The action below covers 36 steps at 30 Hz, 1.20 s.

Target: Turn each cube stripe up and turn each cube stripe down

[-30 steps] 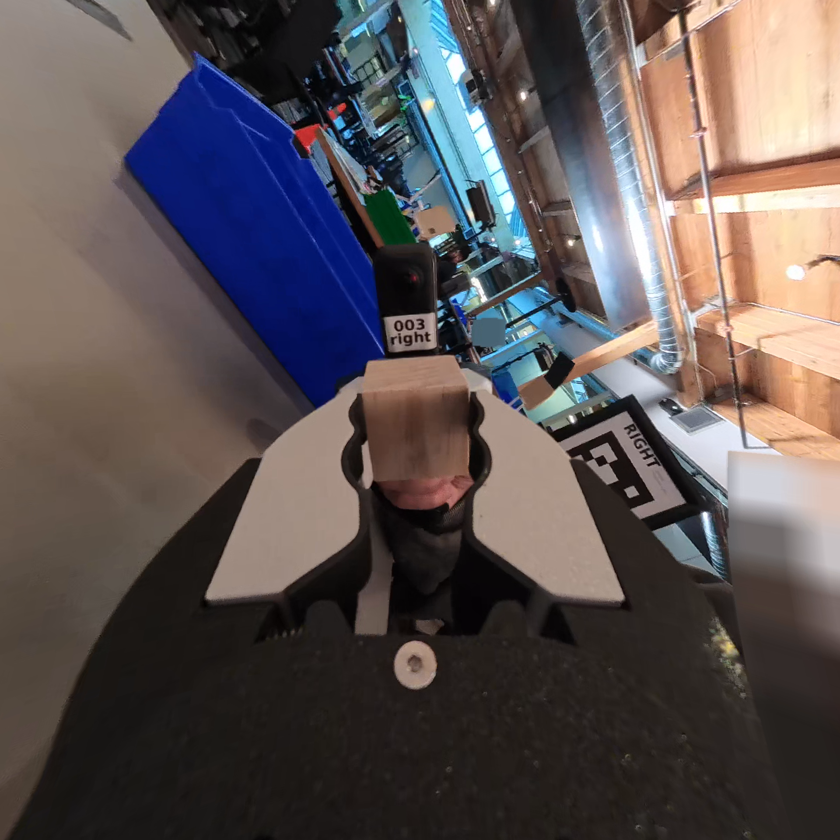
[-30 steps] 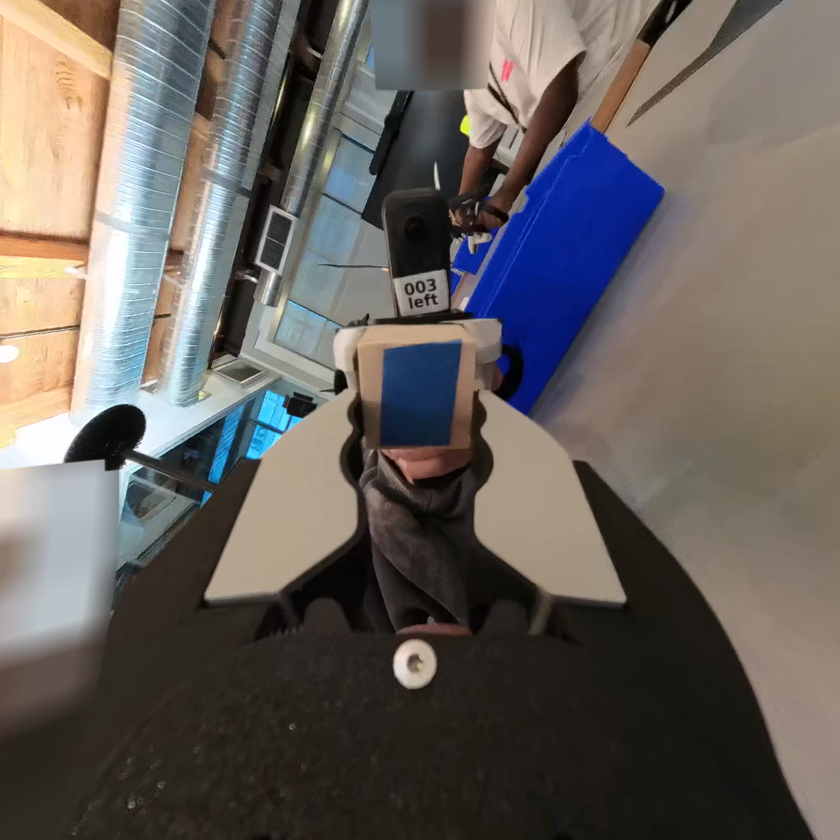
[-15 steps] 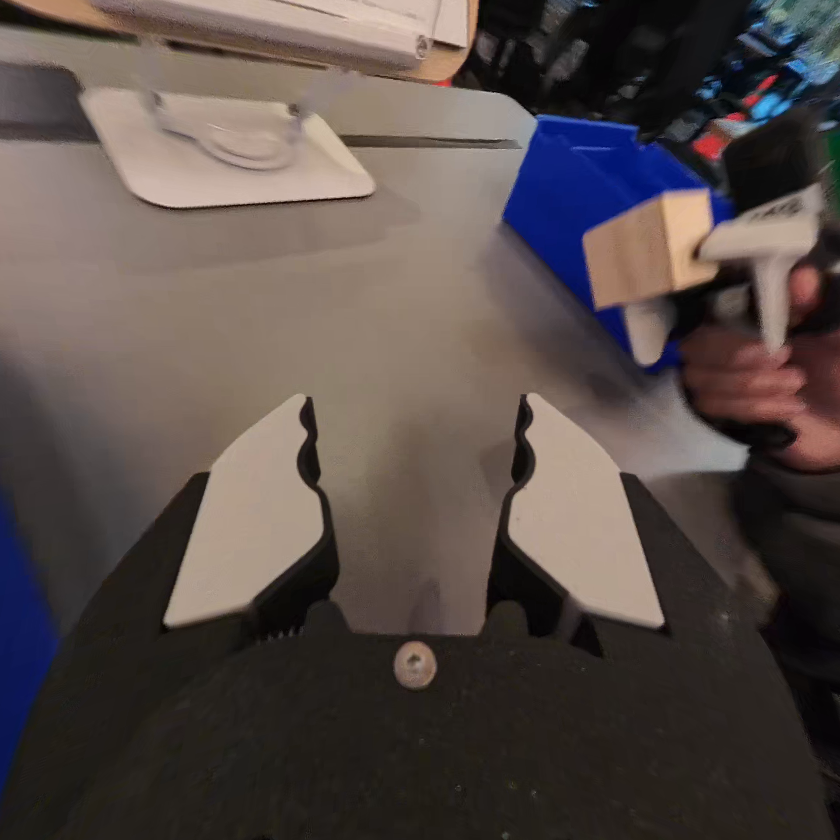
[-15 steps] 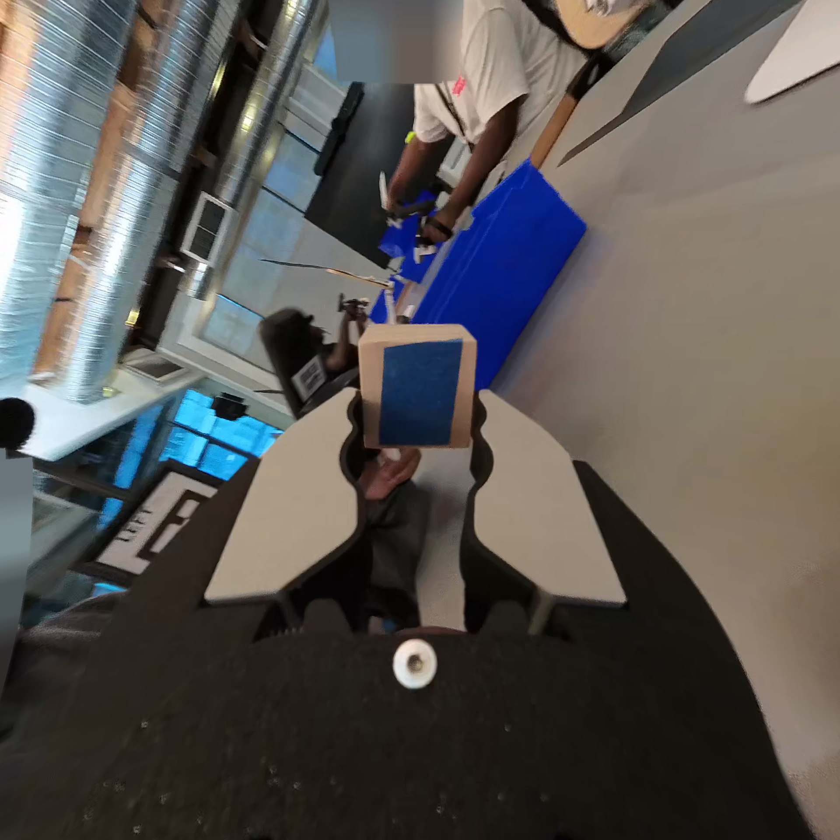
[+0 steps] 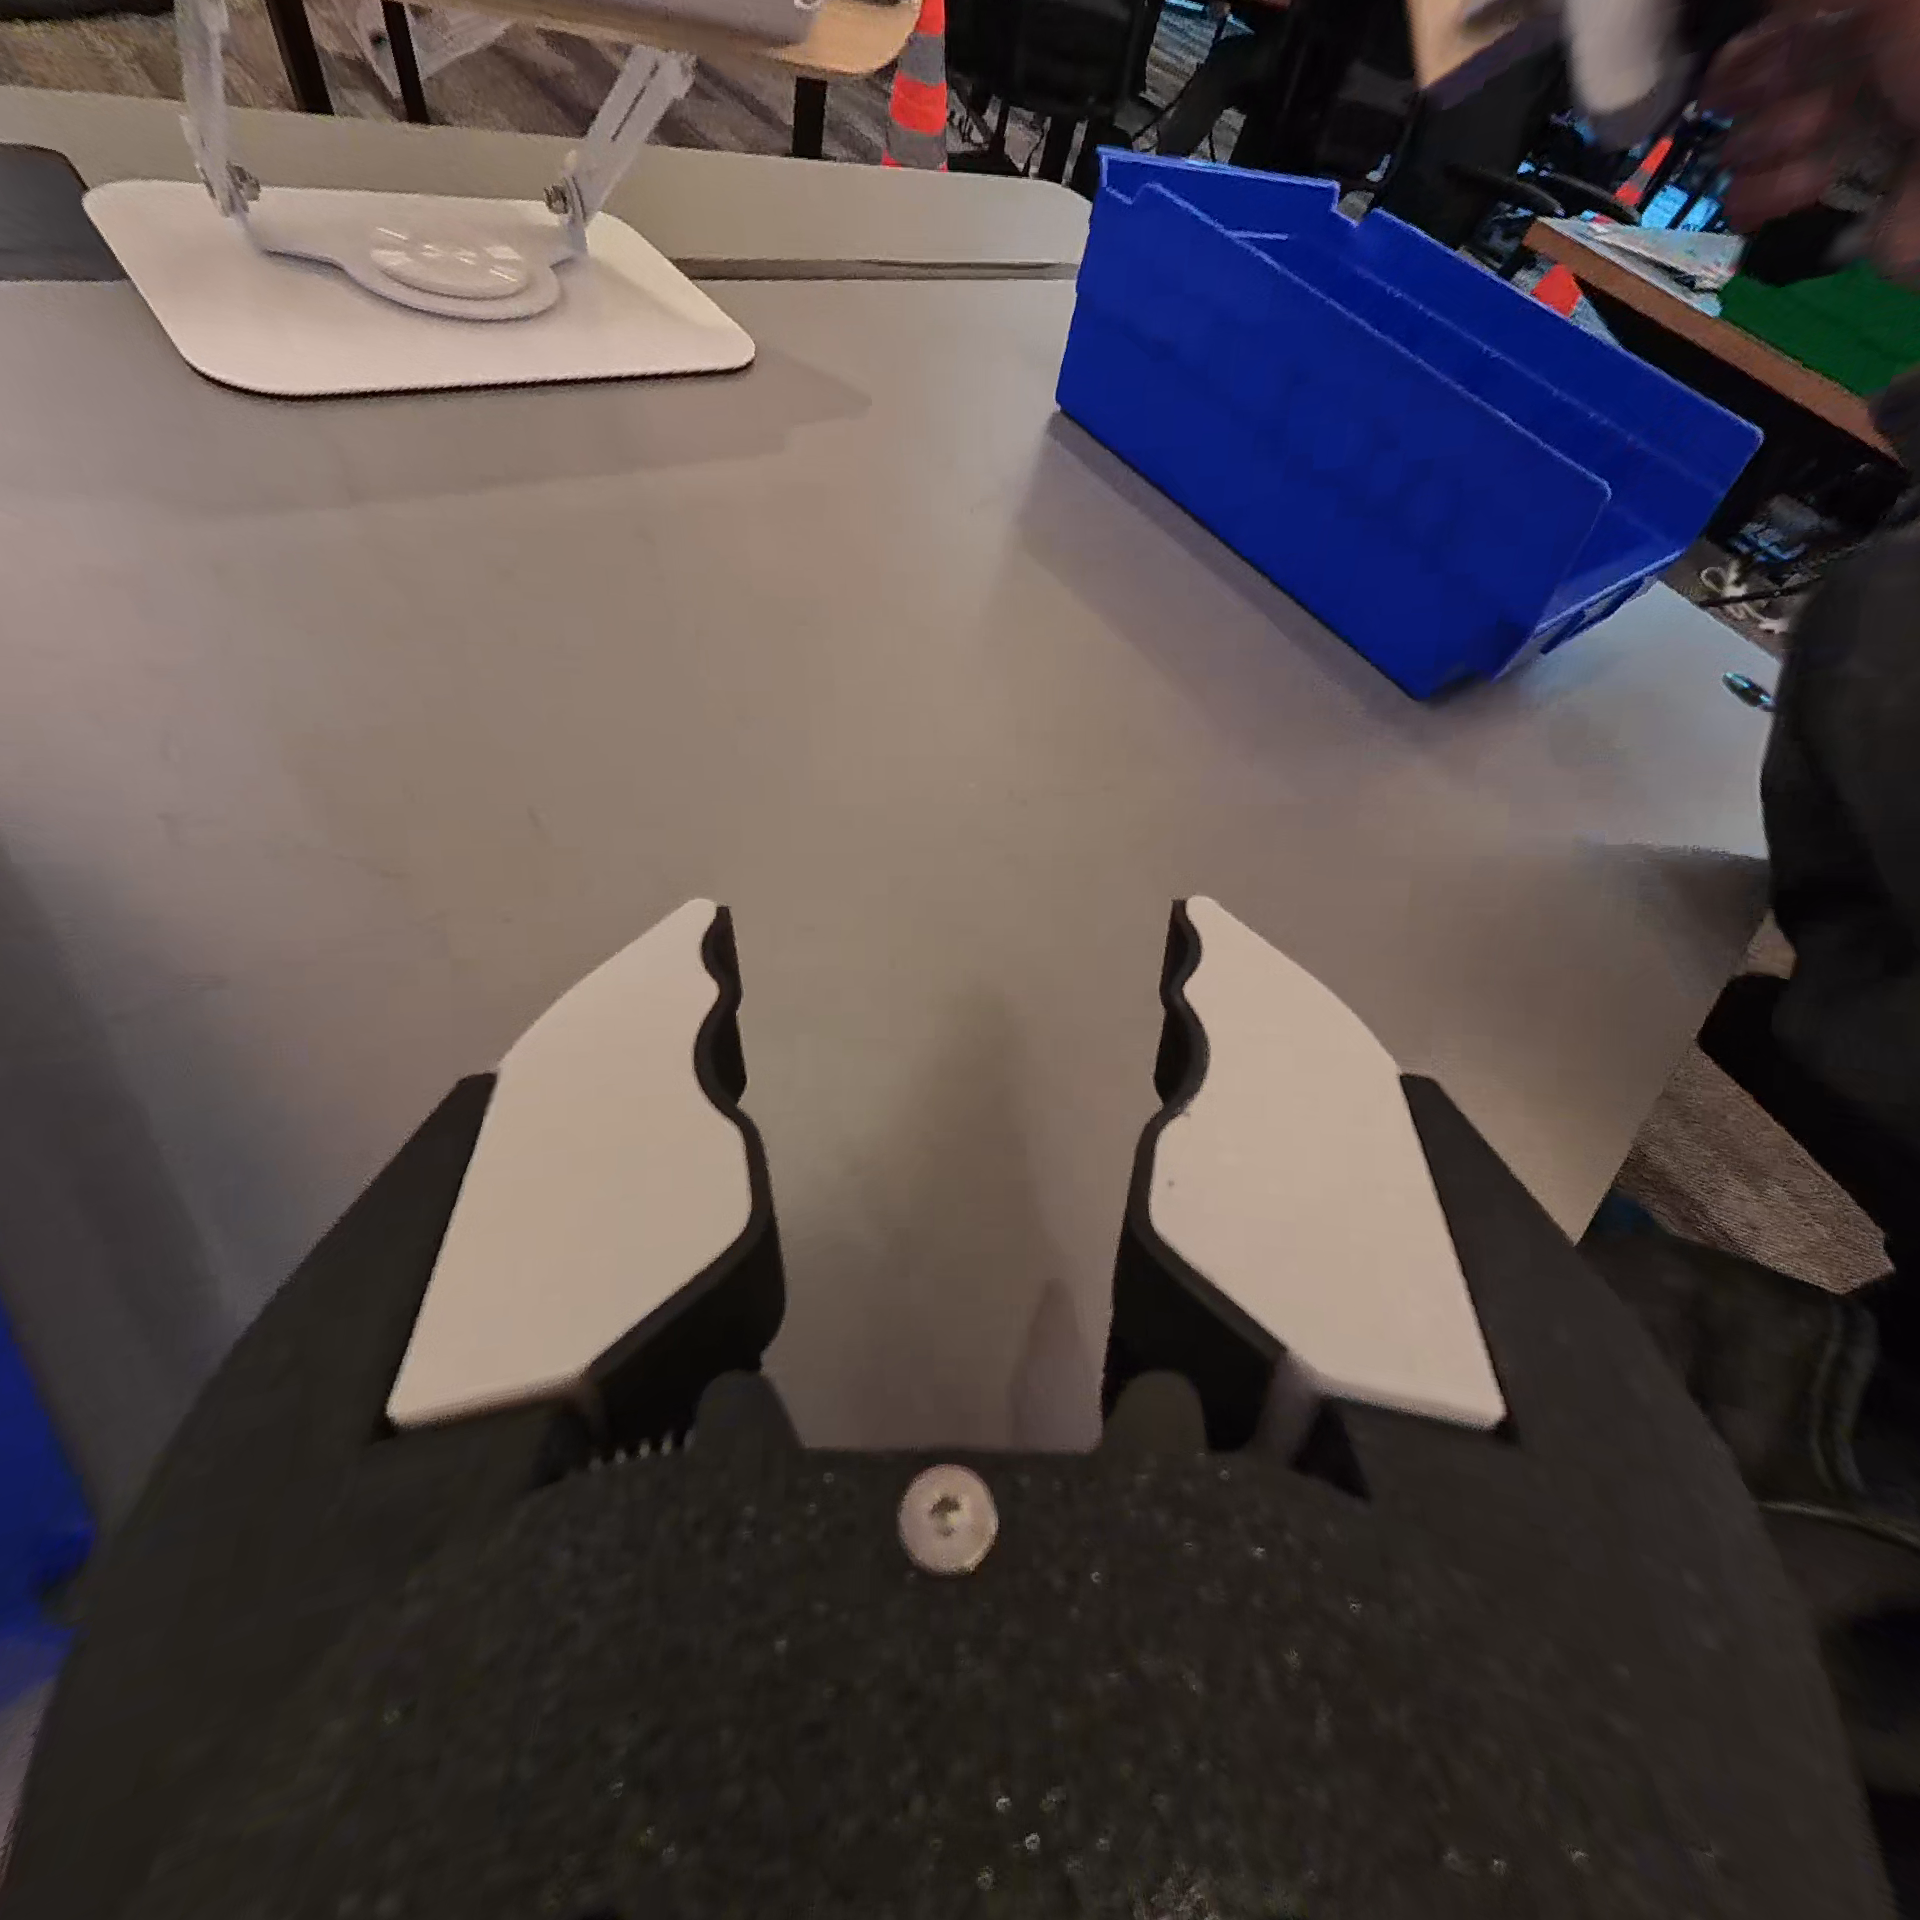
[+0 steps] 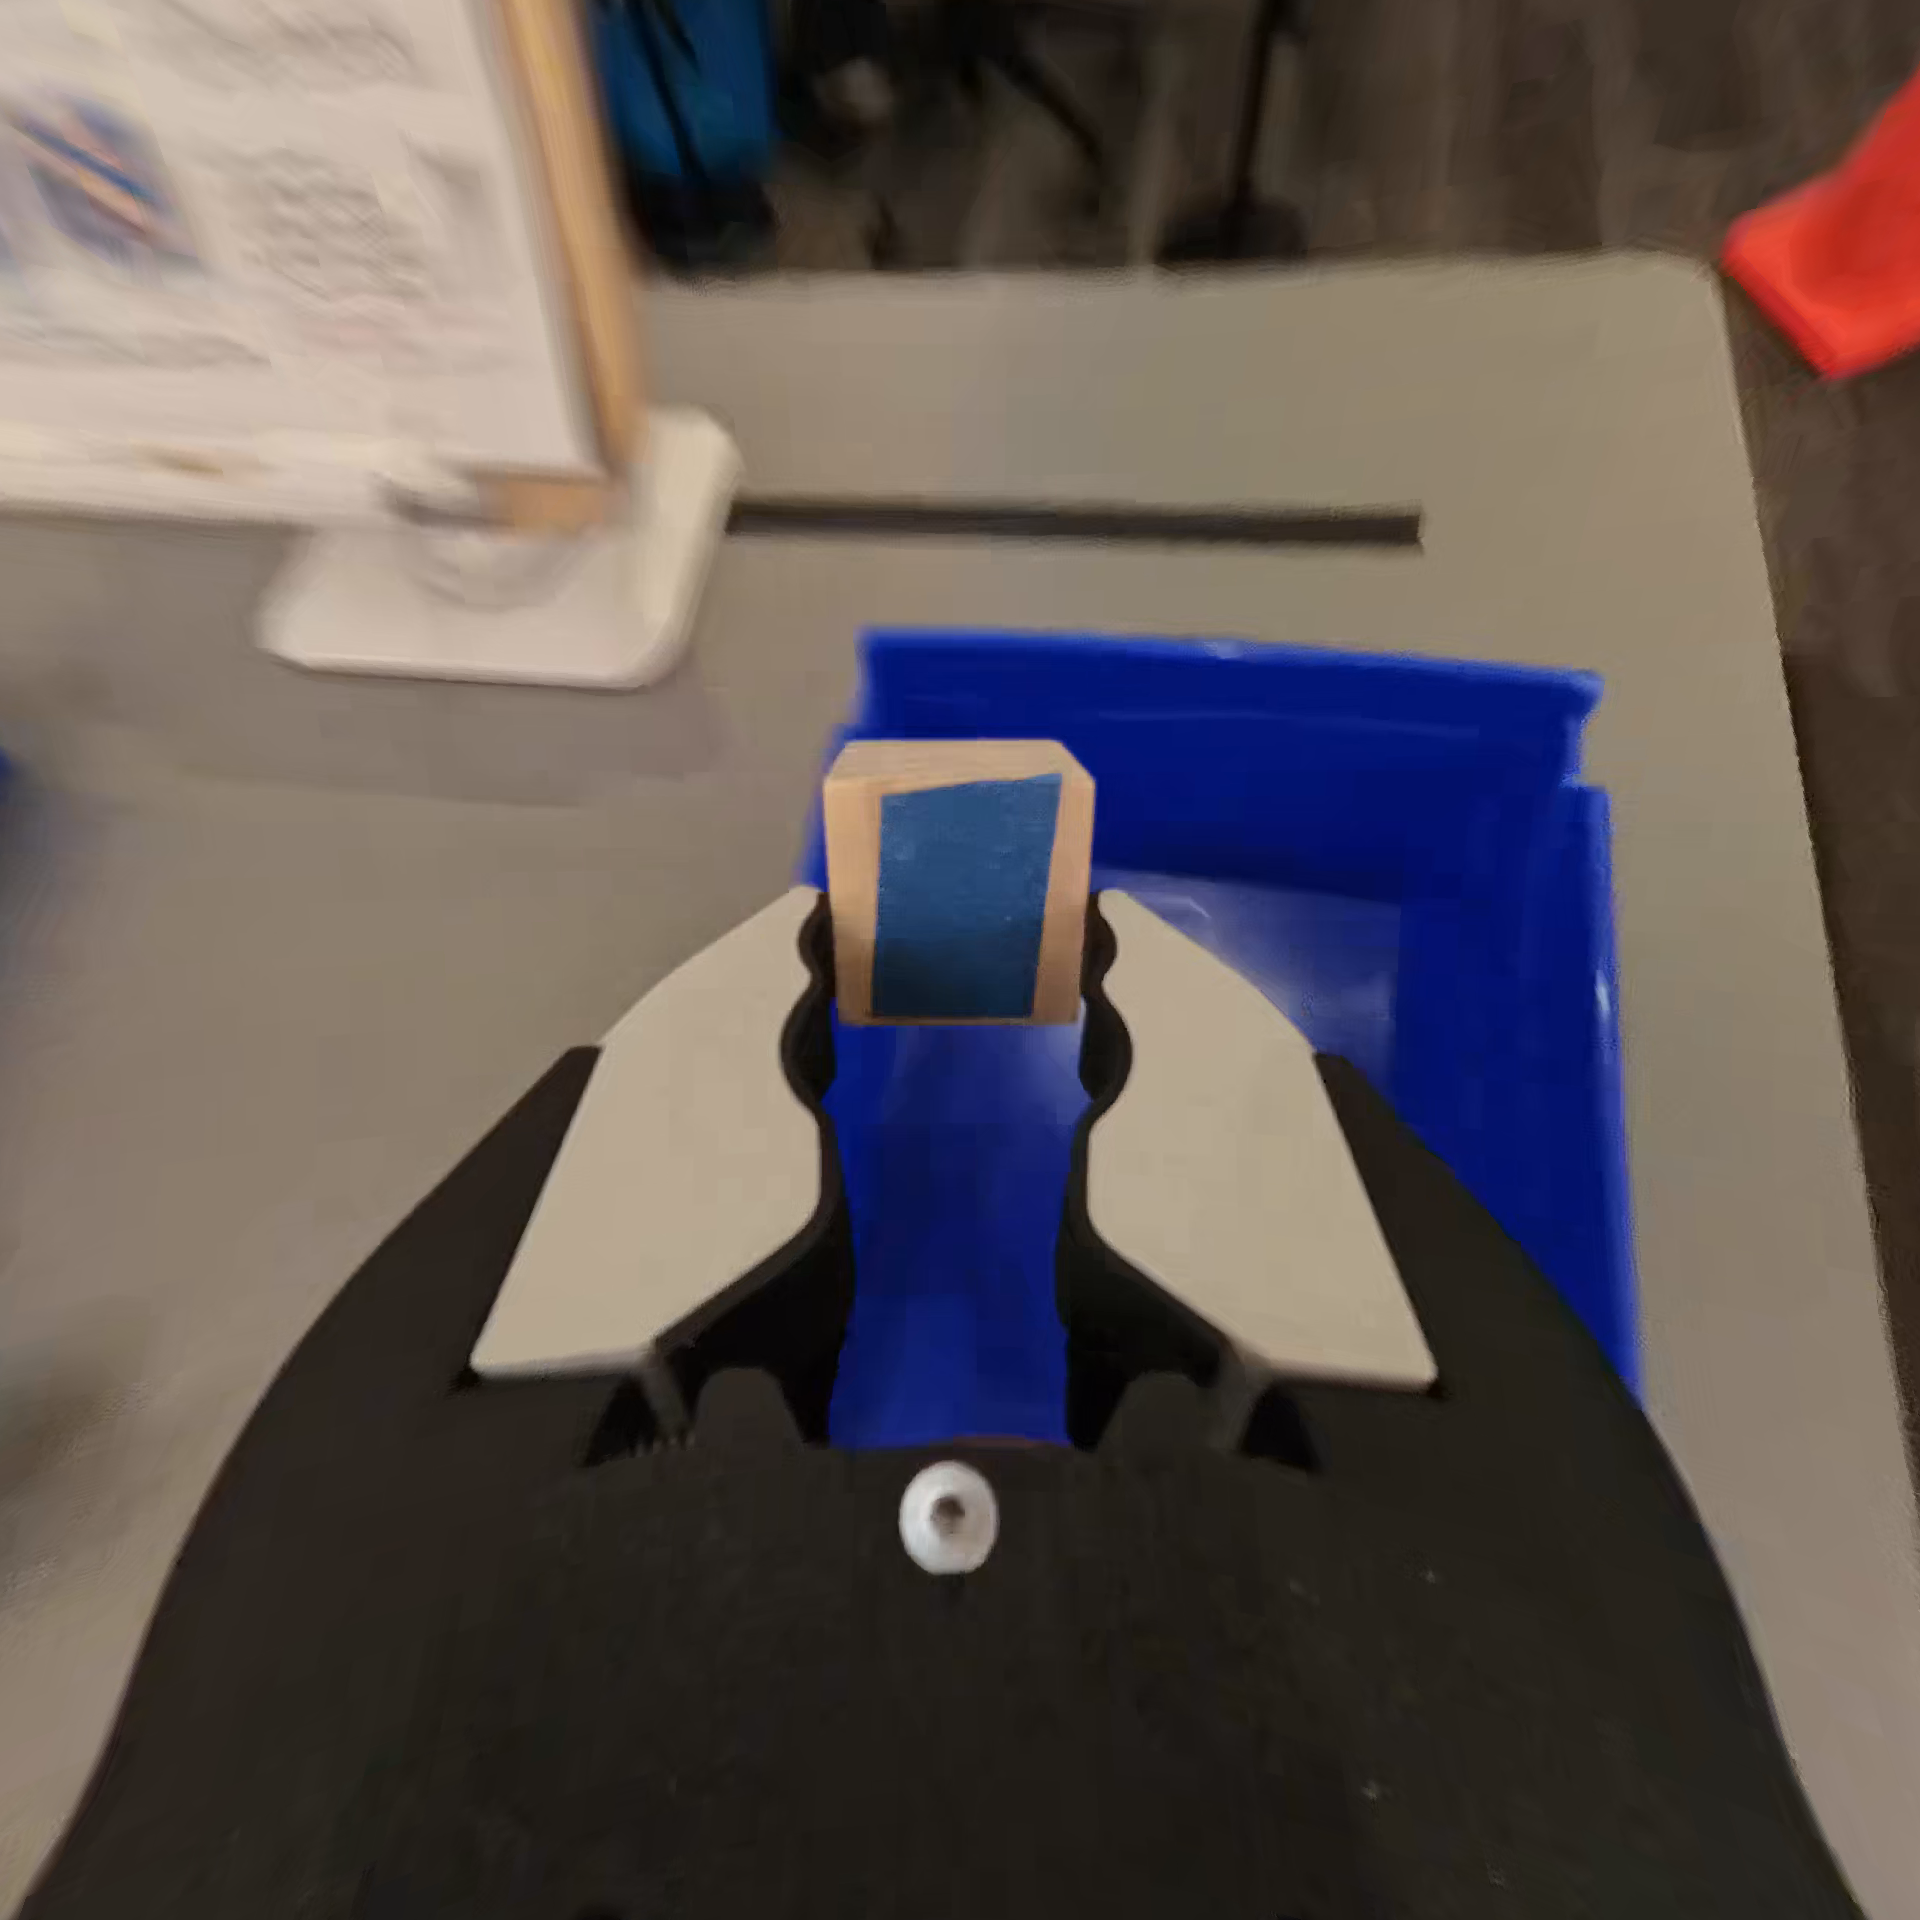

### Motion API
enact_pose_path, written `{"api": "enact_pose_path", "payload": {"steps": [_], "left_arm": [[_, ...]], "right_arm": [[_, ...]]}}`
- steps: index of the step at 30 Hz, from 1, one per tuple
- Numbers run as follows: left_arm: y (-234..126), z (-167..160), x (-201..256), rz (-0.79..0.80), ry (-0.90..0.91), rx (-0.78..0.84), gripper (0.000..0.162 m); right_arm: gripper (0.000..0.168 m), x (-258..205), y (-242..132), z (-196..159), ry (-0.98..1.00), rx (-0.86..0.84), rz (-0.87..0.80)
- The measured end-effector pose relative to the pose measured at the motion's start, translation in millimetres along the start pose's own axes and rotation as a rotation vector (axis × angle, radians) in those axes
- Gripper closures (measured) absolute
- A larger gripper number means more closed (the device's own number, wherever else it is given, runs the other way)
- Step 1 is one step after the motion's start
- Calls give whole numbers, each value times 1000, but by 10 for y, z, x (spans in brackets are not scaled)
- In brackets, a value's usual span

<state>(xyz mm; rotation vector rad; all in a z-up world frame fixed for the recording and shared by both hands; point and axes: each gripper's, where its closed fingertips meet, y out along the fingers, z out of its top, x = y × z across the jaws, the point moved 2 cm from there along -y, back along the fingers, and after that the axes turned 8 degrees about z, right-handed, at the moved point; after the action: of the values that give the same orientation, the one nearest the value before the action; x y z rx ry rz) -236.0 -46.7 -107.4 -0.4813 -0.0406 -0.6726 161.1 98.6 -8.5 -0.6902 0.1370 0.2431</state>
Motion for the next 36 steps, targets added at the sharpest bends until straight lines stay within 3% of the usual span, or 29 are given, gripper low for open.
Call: {"api": "enact_pose_path", "payload": {"steps": [4,8,18,20,22,26,28,31,34,36], "left_arm": [[28,-66,-60,15,-24,-51,87],[41,-107,-75,20,-24,-74,88],[112,-228,-56,21,18,-137,89],[113,-238,-62,21,16,-143,89],[109,-239,-67,21,15,-144,89],[108,-230,-77,29,27,-141,88],[112,-233,-75,30,29,-143,88],[123,-259,-89,43,28,-161,88],[126,-281,-81,45,28,-178,88],[125,-286,-82,54,32,-181,89]], "right_arm": [[123,403,832,-356,50,-316,-43],[123,521,1213,-579,8,-479,-133],[123,495,1377,-686,9,-572,-134],[105,488,1279,-596,4,-536,-115],[103,428,1041,-365,8,-400,-84],[106,-204,217,105,-87,47,109],[107,-774,-201,97,-176,265,279],[112,-1585,-514,-345,-201,405,545],[111,-2212,-328,-1119,-167,274,773],[112,-2427,-110,-1556,-177,189,819]]}}
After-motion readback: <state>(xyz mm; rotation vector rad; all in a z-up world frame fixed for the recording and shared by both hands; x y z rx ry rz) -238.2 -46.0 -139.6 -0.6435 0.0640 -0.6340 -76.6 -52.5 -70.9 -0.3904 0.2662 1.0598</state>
